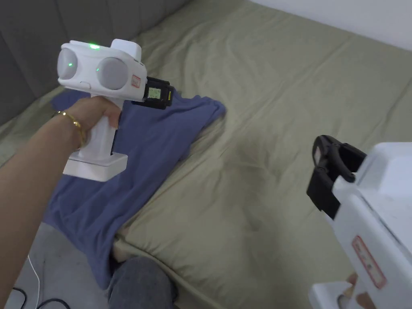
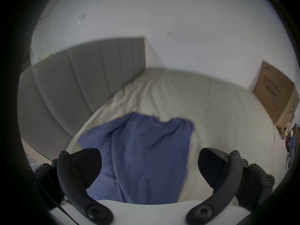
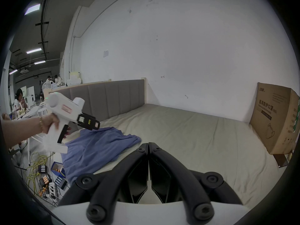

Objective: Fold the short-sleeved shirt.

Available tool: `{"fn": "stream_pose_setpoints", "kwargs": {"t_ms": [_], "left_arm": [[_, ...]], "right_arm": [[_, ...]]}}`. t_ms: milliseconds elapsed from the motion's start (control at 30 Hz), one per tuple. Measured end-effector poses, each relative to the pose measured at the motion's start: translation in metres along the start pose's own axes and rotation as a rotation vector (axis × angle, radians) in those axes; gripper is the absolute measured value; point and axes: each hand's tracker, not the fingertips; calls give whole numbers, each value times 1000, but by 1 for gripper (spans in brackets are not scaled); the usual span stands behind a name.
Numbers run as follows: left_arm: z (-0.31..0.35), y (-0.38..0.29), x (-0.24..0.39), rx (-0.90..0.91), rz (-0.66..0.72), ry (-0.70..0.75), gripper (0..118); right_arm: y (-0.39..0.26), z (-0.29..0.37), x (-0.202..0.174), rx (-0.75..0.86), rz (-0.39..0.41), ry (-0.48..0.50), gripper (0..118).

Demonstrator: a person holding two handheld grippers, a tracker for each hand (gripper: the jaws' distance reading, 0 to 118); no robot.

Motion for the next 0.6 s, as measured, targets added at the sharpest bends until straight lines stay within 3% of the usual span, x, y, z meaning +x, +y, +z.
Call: {"fn": "stream_pose_setpoints", "kwargs": {"t_ms": [133,333,367,433,467,500,533,567,600], "left_arm": [[-84,4,0,-190,-28,32,118],[-155,-8,9,-286,0,44,118],[-159,-9,10,-302,6,58,108],[-159,-11,13,-330,100,-26,70],[-154,-9,16,-299,107,7,58],[-149,-8,19,-273,76,-13,38],[-145,-9,22,-229,64,-4,7],[-144,-12,20,-226,74,59,0],[-141,-17,17,-225,122,5,0]], "right_arm": [[-7,-17,16,-32,-24,-34,0],[-21,-37,31,-96,-31,-64,0],[-23,-38,32,-107,-30,-63,0],[-29,-40,35,-133,-33,-55,0],[-32,-40,36,-145,-42,-51,0],[-34,-40,36,-154,-50,-51,0],[-33,-39,35,-159,-55,-51,0],[-40,-38,38,-164,-57,-53,0],[-40,-34,37,-167,-60,-56,0]]}}
